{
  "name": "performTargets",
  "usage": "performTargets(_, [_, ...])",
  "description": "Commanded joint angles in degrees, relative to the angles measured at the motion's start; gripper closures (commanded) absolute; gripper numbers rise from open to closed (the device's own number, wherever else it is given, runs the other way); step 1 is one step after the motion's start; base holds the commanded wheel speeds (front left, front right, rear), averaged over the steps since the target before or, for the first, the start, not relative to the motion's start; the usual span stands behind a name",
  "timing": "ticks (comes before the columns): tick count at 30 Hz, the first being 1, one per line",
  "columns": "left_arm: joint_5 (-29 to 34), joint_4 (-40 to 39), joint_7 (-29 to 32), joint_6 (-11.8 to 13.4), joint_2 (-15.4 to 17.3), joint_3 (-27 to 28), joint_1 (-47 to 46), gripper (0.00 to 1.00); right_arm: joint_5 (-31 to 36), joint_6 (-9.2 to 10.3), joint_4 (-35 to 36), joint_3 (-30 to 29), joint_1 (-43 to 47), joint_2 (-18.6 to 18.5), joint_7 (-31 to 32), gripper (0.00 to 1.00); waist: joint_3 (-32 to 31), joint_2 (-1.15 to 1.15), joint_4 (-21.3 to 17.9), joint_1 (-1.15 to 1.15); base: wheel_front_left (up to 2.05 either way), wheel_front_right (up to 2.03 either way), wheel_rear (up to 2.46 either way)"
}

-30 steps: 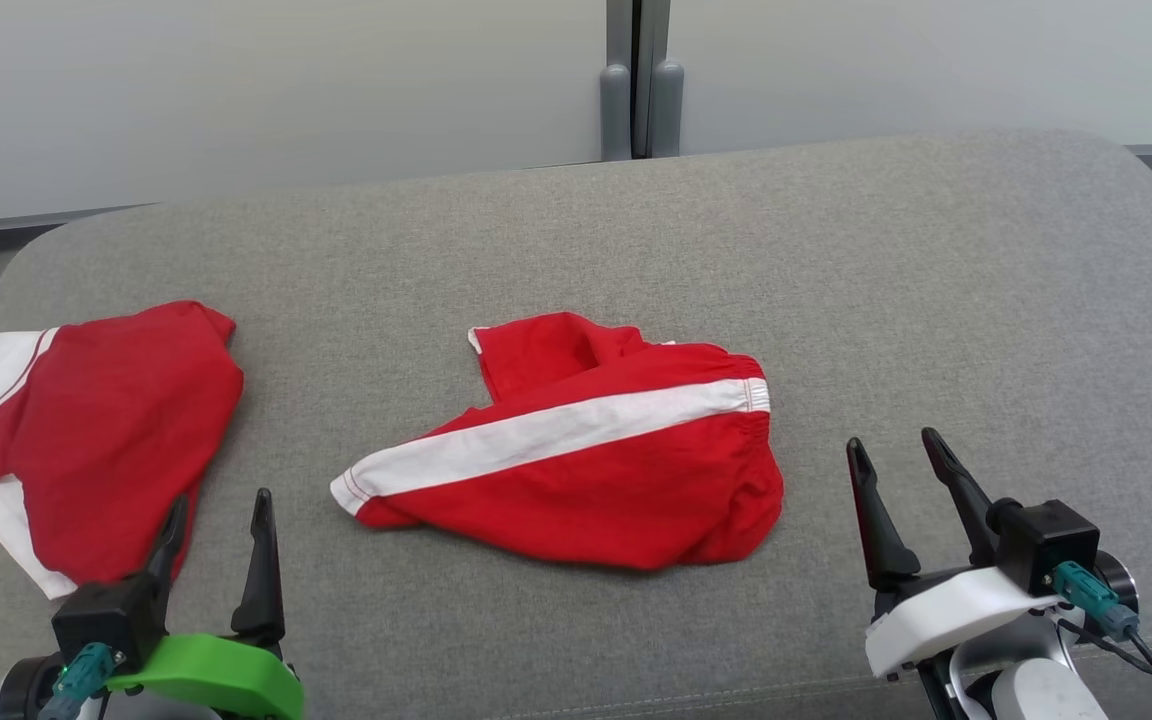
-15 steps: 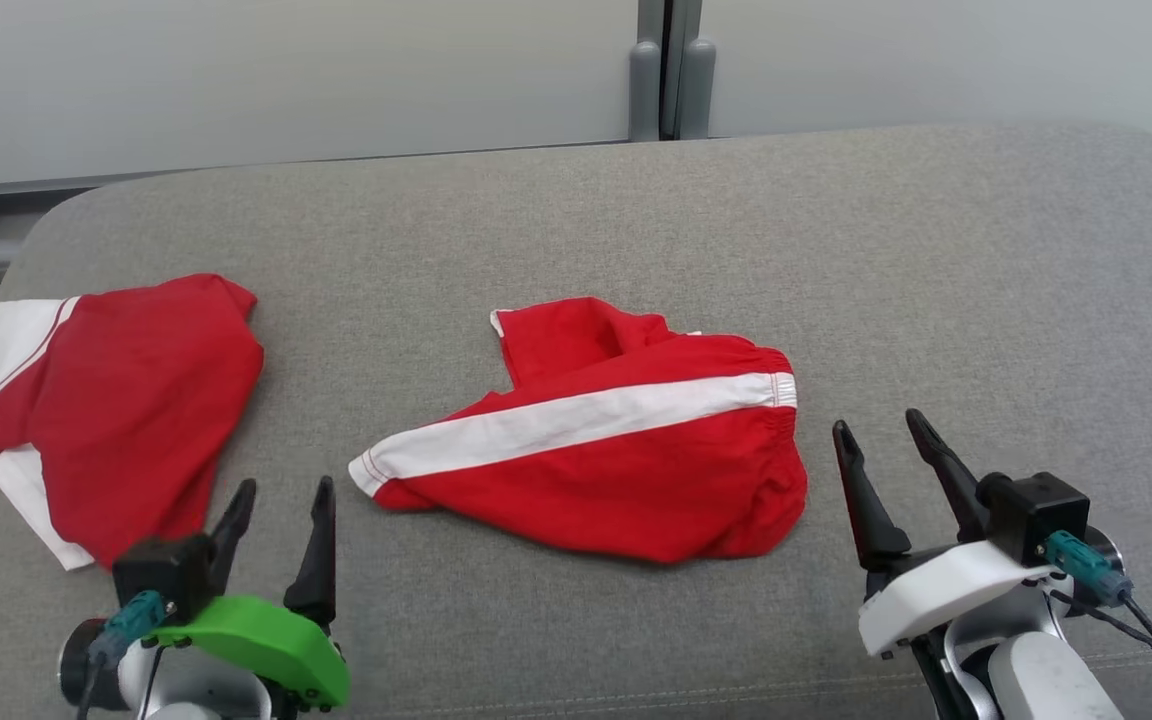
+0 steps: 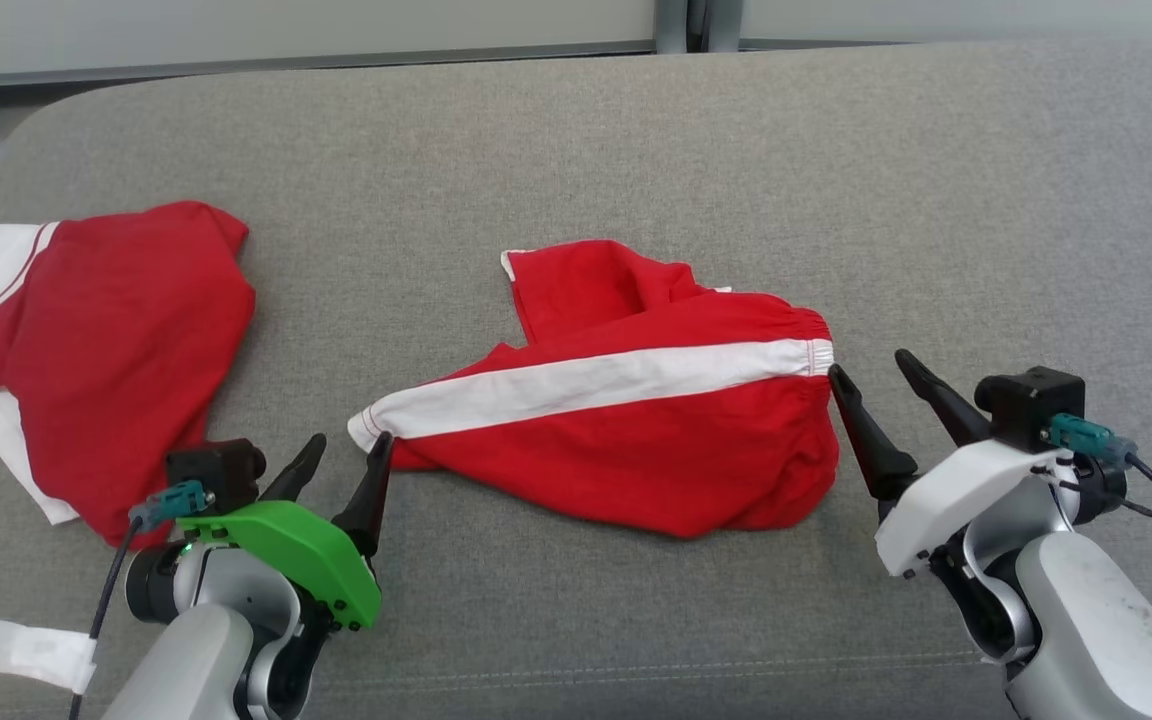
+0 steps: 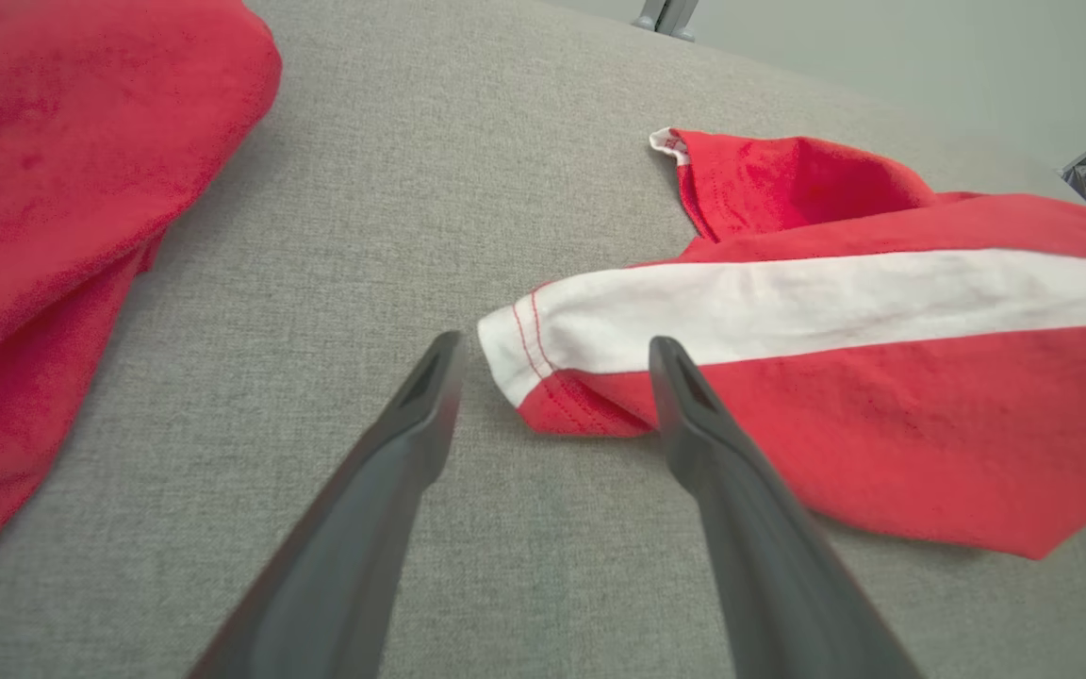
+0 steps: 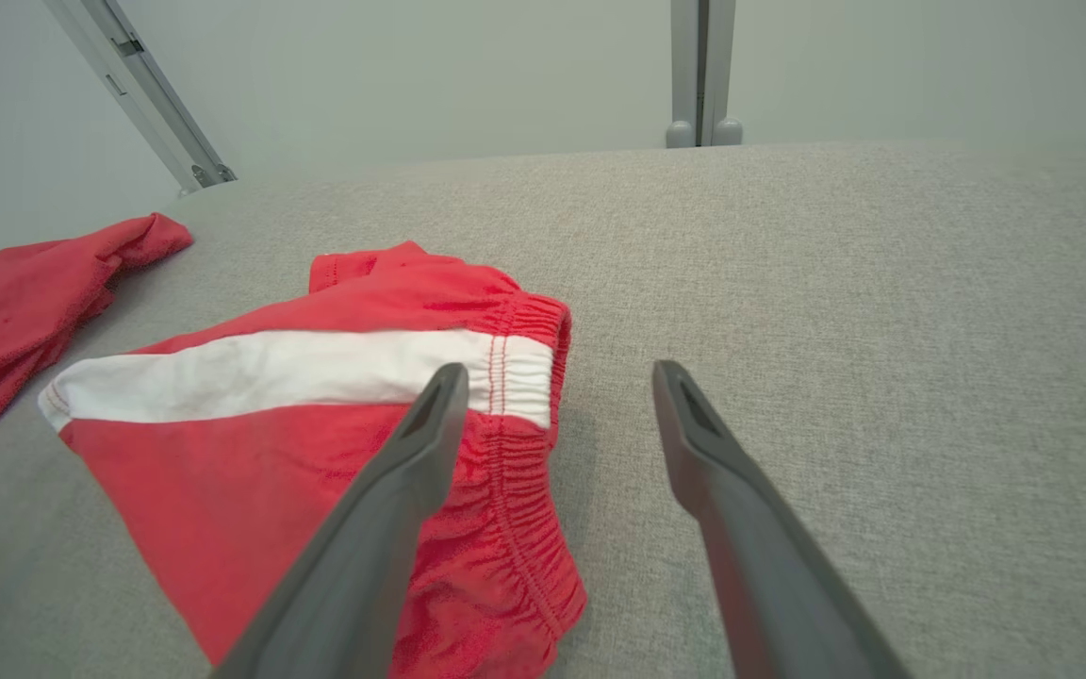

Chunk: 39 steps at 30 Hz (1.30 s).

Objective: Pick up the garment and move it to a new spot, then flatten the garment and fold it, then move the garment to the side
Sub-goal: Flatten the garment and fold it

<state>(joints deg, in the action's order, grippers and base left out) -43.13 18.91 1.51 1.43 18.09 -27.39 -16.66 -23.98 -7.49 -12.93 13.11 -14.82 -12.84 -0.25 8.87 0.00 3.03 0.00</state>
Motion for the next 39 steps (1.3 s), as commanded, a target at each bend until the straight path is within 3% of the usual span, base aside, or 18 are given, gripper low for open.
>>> performTargets(1, [-0.8,1.1,0.0,-0.7,-0.4,0.5,-1.5,0.0,0.1,0.0,-0.5,0.6,-1.4,-0.9,0.3,0.0,2.3,0.0,0.5,0.0,0.0,0.0,0.0])
performTargets(12, [-4.8,13.1,0.0,-6.2,-2.9,1.1,-8.6,0.0,-3.8,0.0,-2.0,6.1,-6.0,-3.6,0.0,0.0,6.4,0.0,1.1,0.0,0.0,0.0,0.0])
performTargets(13, [-4.8,13.8,0.0,-6.5,-3.0,0.9,-9.0,0.0,-4.0,0.0,-2.0,6.4,-6.2,-3.6,-0.2,0.04,6.5,0.0,1.0,0.0,0.0,0.0,0.0])
performTargets(14, [-4.9,14.3,0.0,-6.8,-3.0,0.7,-9.3,0.0,-4.1,0.0,-2.0,6.7,-6.5,-3.8,-0.3,0.34,6.6,0.0,1.0,0.0,0.0,0.0,0.0])
performTargets(15, [-5.6,14.7,0.1,-7.3,-3.4,0.6,-9.5,0.27,-4.1,0.0,-1.8,7.1,-6.8,-3.8,-0.8,0.54,6.8,0.0,0.9,0.0,0.0,0.0,0.0])
performTargets(16, [-5.8,14.9,-0.3,-7.6,-3.5,0.6,-9.9,0.72,-4.1,0.0,-1.7,7.4,-7.0,-3.9,-1.1,0.73,6.9,0.0,0.9,0.0,0.0,0.0,0.0])
performTargets(17, [-5.9,15.3,-0.3,-7.8,-3.5,0.3,-10.2,1.0,-4.1,0.0,-1.9,7.6,-7.0,-4.0,-1.4,1.0,6.9,0.0,0.8,0.0,0.0,0.0,0.0])
performTargets(27, [-4.5,13.3,-6.5,-8.0,-1.5,0.4,-11.3,1.0,-2.9,0.01,0.3,7.0,-5.6,-3.5,-7.5,1.0,5.2,0.0,-0.1,0.0,0.0,0.0,0.0])
performTargets(32, [-2.6,7.8,-8.8,-5.6,0.7,1.2,-10.8,1.0,-0.8,0.01,3.0,5.5,-5.5,-3.1,-10.9,1.0,3.6,0.0,-1.3,0.0,0.0,0.0,0.0])
performTargets(39, [1.6,-5.9,-10.0,0.6,5.4,3.0,-9.5,1.0,2.0,0.01,7.3,3.5,-7.4,-3.4,-12.5,1.0,1.7,0.0,-3.3,0.0,0.0,0.0,0.0])
